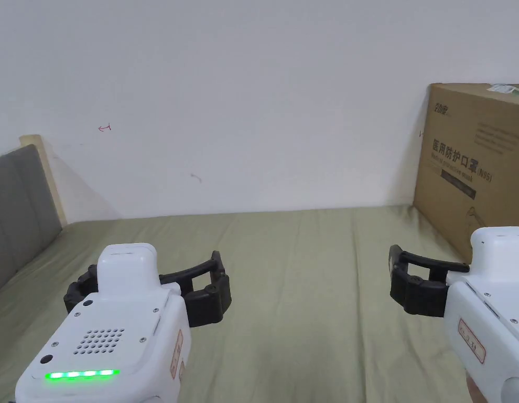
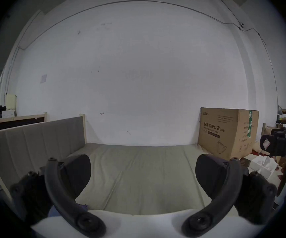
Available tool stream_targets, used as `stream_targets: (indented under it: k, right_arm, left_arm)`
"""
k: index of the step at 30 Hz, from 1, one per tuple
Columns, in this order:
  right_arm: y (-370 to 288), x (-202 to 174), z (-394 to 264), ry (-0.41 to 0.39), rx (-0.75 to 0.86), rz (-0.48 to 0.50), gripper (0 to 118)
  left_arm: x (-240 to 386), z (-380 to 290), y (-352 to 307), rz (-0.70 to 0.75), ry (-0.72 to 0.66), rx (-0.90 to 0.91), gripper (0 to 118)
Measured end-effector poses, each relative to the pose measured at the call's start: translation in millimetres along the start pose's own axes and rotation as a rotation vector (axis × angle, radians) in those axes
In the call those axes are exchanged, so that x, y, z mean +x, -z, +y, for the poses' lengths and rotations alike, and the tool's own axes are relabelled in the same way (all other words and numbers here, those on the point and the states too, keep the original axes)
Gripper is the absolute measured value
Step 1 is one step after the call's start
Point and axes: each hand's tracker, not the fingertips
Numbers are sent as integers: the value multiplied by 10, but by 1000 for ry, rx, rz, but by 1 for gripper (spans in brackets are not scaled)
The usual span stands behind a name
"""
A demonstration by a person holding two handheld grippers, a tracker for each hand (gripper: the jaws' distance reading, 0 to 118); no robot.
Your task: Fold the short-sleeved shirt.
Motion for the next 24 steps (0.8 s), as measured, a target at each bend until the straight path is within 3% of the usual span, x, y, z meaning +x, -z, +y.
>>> stream_targets:
  k: [4,24]
  right_arm:
    - [21,-18,-20,-6,-15,1,118]
    - [24,-66,-64,-6,-43,10,118]
  left_arm:
    - [39,-49,32,43,36,-30,118]
    - [19,-157,79,9,-45,-73,118]
